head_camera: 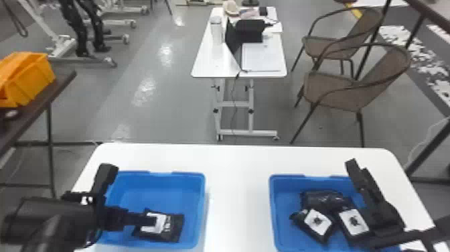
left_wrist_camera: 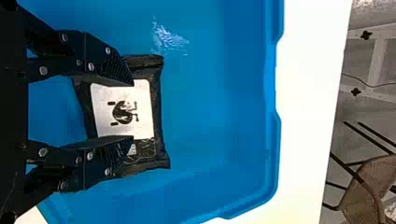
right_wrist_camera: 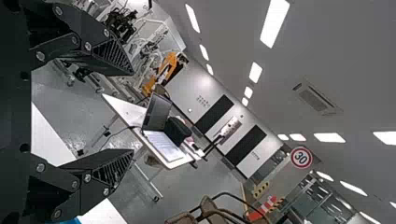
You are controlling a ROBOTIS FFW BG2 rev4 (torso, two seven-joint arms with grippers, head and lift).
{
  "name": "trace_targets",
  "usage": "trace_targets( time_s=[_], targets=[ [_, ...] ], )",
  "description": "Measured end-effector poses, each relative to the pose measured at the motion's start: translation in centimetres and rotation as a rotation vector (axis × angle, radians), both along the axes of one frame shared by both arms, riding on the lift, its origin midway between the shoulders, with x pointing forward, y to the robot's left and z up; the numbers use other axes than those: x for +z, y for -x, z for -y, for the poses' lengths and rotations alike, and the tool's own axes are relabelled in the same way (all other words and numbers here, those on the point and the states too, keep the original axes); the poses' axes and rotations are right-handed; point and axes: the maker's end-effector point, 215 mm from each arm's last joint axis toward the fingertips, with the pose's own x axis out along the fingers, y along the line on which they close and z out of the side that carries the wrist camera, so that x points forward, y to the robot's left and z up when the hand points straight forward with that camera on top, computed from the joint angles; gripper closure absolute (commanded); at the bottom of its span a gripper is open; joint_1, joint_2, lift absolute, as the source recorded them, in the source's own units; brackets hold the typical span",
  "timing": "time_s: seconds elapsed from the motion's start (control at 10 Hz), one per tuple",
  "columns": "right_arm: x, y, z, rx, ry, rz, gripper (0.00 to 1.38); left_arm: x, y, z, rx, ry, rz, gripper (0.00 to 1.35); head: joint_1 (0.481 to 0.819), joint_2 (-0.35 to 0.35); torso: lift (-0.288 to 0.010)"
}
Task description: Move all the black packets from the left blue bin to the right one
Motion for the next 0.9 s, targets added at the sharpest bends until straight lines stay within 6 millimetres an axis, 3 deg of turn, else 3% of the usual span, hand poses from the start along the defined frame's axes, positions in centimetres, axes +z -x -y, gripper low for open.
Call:
trace_targets(
  time_s=[0.2, 0.3, 0.5, 0.9],
  targets=[
    [-0.1, 0.0, 0.0, 0.001, -0.002, -0.001, 0.47, 2.0, -1.5, -1.5, -0.084, -0.103, 0.048, 0.0, 0.695, 0.073, 0.0],
    [-0.1, 0.0, -0.1, 0.003, -0.004, -0.003, 0.47, 2.7, -1.6, -3.1, -0.134, -0.184, 0.041, 0.0, 0.695, 0.093, 0.0],
    [-0.3, 0.0, -0.3, 0.007, -0.007, -0.004, 0.47, 1.9, -0.8, -4.6, -0.165, -0.224, 0.006, 0.0, 0.695, 0.12, 0.0],
    [-0.3, -0.1, -0.4, 0.009, -0.011, -0.003, 0.47, -1.4, -1.3, 0.5, -0.264, -0.108, -0.001, 0.0, 0.695, 0.064, 0.0]
  ],
)
